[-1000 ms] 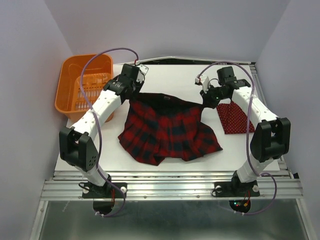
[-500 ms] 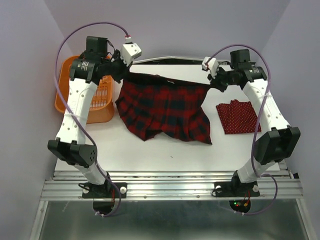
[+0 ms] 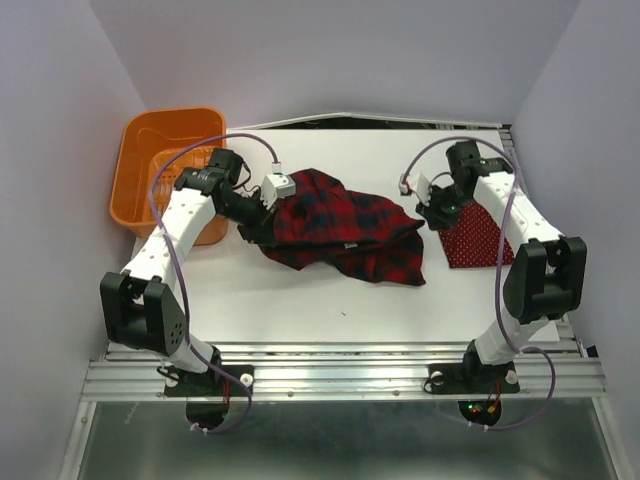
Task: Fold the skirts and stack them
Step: Flatten the skirt out
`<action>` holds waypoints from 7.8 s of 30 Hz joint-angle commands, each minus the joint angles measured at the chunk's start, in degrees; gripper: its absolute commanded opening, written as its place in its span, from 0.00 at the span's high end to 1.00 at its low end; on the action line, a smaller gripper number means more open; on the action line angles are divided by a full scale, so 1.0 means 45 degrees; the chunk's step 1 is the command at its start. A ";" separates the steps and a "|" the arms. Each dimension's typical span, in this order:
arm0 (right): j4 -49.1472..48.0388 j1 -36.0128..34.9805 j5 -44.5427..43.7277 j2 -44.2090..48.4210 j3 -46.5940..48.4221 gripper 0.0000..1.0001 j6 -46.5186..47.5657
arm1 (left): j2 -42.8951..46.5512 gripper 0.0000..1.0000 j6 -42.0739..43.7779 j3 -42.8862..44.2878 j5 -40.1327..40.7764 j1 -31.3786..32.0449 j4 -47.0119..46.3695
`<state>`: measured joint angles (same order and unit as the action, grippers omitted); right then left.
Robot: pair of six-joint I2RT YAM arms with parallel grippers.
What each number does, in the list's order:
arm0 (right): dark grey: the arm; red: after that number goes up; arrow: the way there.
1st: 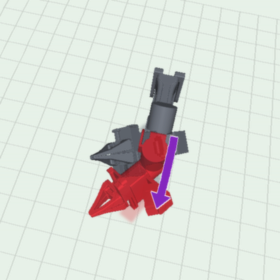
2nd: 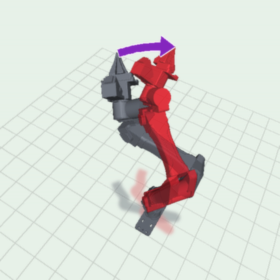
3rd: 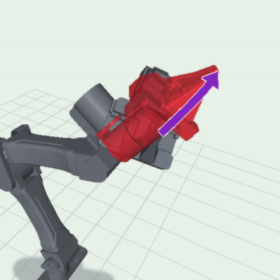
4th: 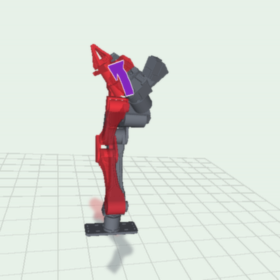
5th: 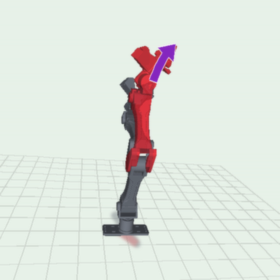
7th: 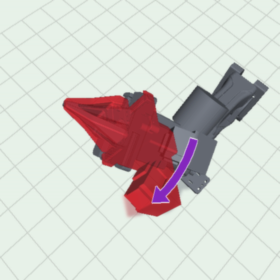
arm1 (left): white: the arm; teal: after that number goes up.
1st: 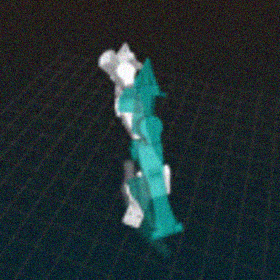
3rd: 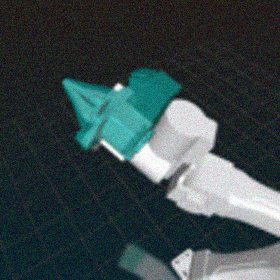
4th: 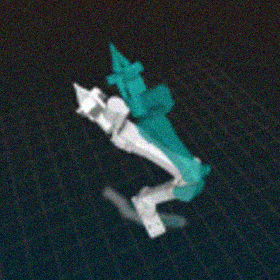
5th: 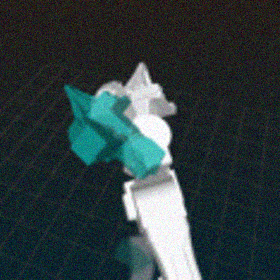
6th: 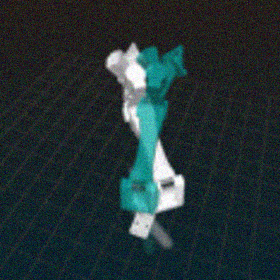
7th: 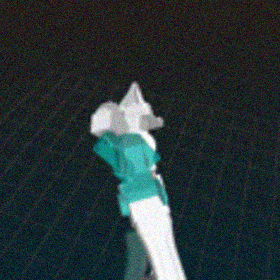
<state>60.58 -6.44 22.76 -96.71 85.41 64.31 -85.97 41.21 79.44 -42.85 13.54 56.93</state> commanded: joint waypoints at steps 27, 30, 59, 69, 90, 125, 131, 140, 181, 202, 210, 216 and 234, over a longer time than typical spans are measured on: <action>-0.5066 -0.0598 0.2208 0.3836 -0.4430 0.01 0.5097 | -0.1482 0.20 0.0158 0.4064 0.0811 -0.0216 0.0435; -0.5063 -0.1262 0.1623 0.3483 -0.4642 0.03 0.6213 | -0.1130 0.19 0.0820 0.4436 0.1337 -0.0255 0.0689; -0.7622 -0.2866 -0.0722 0.3111 -0.5483 0.99 0.5377 | 0.7994 0.20 1.4026 -1.3704 0.4032 0.1501 -1.1826; -0.7524 -0.2866 -0.0996 0.2994 -0.5288 0.99 0.4966 | 0.4986 0.24 1.2600 -1.4021 0.4815 0.2733 -1.5364; -0.6412 -0.1735 -0.3164 0.2136 -0.0526 0.99 -0.0521 | 0.4575 1.00 0.0143 -0.3635 0.2570 -0.0586 -1.1556; -0.0065 -0.1245 -0.1172 -0.1943 0.0393 0.99 -0.2611 | -0.2273 0.55 0.5222 0.0505 -0.1239 -0.1798 -0.0441; -0.0316 -0.1245 -0.1250 -0.3002 0.0456 0.99 -0.3256 | -0.0881 0.14 0.3986 -0.0365 -0.0927 -0.1876 -0.2825; -0.0551 -0.1245 -0.0957 -0.2924 0.0240 0.99 -0.3472 | 0.0961 0.02 0.2837 -0.3278 -0.0029 -0.1272 -0.5830; -0.0551 -0.1245 -0.2051 -0.1342 -0.0308 0.99 -0.2808 | -0.0388 1.00 -0.1072 -0.0936 0.1691 -0.1111 -0.7260; 0.0287 -0.1128 -0.3848 0.0101 0.6645 0.99 -0.4292 | 0.3576 1.00 -0.3885 0.1232 0.2062 -0.1857 -1.0443; 0.0912 -0.1128 -0.3984 0.3515 0.6313 0.99 -0.4253 | 0.6325 1.00 -0.4373 0.0514 0.1711 -0.1837 -1.0853; 0.1477 -0.1128 -0.3888 0.5726 0.6333 0.99 -0.3707 | 0.9002 1.00 -0.4840 -0.0036 0.1593 -0.1837 -1.0815; 0.0624 -0.3567 -0.1266 0.2116 0.8482 0.99 -0.6788 | 0.5923 1.00 -0.7107 0.0196 0.0399 0.0467 -1.1673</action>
<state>66.30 -16.01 18.39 -86.63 117.01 39.86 -59.55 11.00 77.17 -42.44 10.96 11.62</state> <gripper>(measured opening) 0.119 0.103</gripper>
